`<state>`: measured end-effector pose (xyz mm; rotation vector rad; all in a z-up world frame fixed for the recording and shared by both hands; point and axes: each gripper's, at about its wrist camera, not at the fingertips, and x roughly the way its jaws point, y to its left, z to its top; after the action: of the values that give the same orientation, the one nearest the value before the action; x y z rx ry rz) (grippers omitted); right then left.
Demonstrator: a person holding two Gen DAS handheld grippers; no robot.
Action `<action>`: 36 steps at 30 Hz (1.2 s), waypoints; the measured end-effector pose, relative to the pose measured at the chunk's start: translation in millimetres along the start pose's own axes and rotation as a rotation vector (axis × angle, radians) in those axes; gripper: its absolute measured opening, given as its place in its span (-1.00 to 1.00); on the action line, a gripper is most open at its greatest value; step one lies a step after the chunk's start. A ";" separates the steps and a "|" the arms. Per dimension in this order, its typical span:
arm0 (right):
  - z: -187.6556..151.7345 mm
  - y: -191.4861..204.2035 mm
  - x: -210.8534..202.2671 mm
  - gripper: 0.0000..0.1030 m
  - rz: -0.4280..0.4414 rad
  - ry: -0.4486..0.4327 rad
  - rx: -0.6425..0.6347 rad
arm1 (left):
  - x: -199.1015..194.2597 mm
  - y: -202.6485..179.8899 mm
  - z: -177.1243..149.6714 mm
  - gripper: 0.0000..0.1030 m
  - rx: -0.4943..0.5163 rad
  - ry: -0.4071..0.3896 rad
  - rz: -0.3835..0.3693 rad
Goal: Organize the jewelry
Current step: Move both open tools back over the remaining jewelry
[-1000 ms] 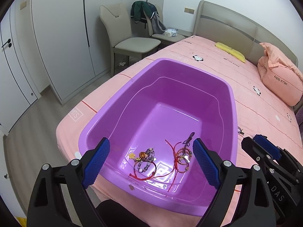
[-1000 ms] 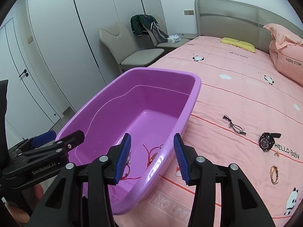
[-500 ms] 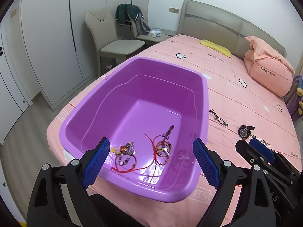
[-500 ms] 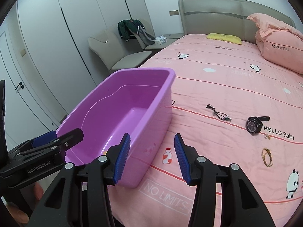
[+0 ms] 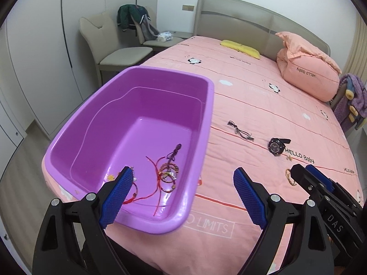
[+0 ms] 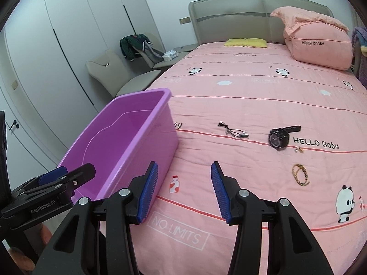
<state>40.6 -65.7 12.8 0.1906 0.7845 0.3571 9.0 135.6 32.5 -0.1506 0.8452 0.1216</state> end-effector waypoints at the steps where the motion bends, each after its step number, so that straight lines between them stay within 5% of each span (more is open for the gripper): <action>1: -1.2 -5.3 -2.8 -0.10 -0.007 -0.003 0.009 | 0.3 -3.8 -0.2 0.70 0.004 0.002 -0.009; 18: -31.7 -93.2 -31.5 -0.10 -0.163 -0.016 0.129 | 17.5 -72.4 -14.7 0.70 0.115 0.041 -0.101; 36: -44.1 -170.6 -10.3 -0.10 -0.283 0.014 0.234 | 89.5 -142.5 -11.3 0.70 0.209 0.109 -0.142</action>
<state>43.6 -225.6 -62.0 0.2918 0.8542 -0.0017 83.3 -2.2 -30.2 -0.0201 0.9477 -0.1089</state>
